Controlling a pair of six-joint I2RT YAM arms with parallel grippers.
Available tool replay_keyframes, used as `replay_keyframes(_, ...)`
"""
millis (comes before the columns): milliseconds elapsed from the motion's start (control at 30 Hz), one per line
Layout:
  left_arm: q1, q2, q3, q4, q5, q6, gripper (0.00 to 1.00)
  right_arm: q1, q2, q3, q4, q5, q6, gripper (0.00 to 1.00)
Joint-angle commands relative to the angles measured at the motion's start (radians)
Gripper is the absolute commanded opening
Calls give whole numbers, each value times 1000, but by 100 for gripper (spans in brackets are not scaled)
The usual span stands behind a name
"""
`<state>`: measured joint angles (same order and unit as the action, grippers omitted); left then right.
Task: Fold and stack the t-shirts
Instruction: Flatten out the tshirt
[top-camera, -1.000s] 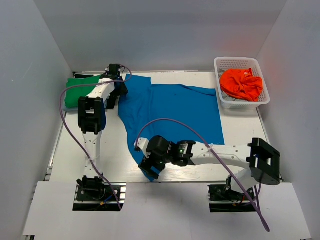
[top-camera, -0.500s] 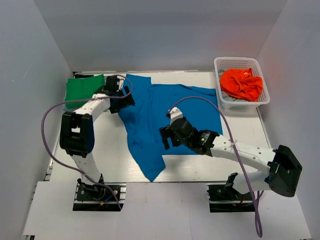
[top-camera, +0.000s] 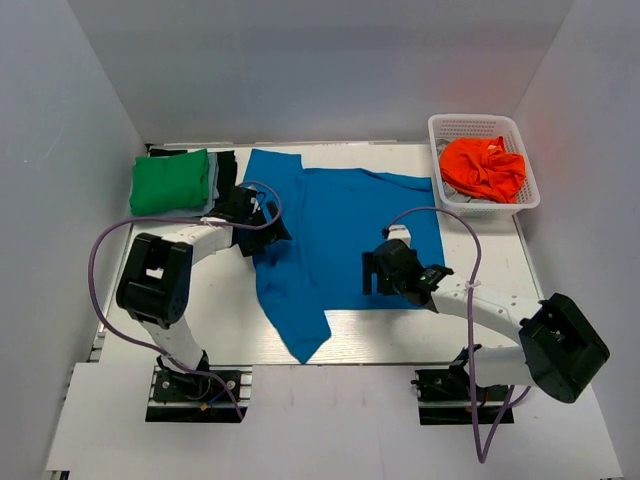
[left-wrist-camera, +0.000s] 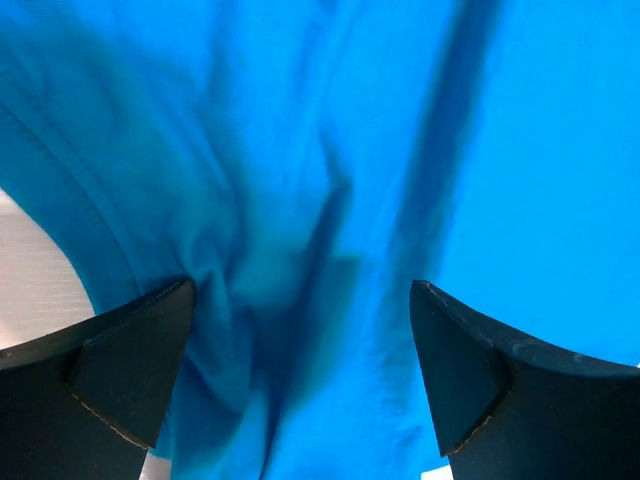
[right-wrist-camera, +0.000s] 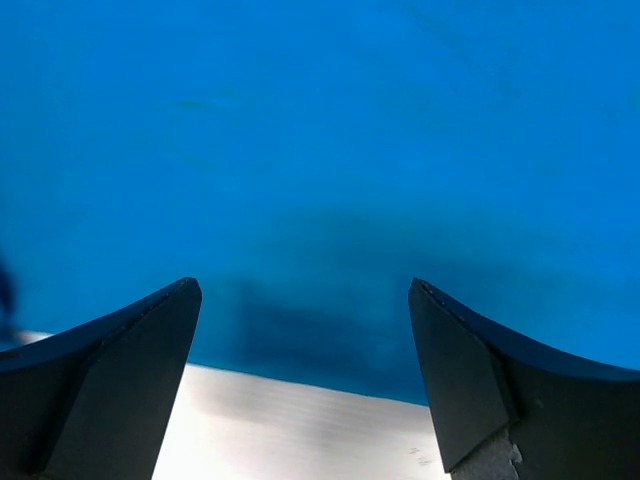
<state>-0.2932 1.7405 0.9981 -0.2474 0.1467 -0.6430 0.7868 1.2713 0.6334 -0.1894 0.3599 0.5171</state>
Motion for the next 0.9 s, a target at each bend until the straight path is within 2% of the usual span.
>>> replay_keyframes(0, 23, 54, -15, -160, -153, -6, 100, -49, -17, -37, 50, -21, 55, 90)
replay_keyframes(33, 23, 54, -15, -173, -174, -17, 100, -64, -13, -53, 50, -25, 76, 90)
replay_keyframes(67, 35, 54, -15, -191, -262, -17, 100, -70, -12, -66, 48, -39, 83, 90)
replay_keyframes(167, 35, 63, 51, -291, -407, -26, 100, -96, -18, -87, 50, -50, 93, 90)
replay_keyframes(267, 35, 86, 123, -317, -469, -12, 100, -113, -29, -97, 50, -58, 77, 90)
replay_keyframes(433, 35, 160, 269, -305, -438, 87, 100, -123, -65, -95, 68, -111, 8, 90)
replay_keyframes(600, 23, 114, 292, -305, -418, 121, 100, -124, -110, -100, 74, -102, -32, 90)
replay_keyframes(733, 14, -18, 213, -305, -395, 112, 100, -121, -136, -90, 74, -113, -38, 90)
replay_keyframes(867, 14, -166, 111, -325, -365, 40, 100, -124, -141, -93, 93, -134, -37, 90)
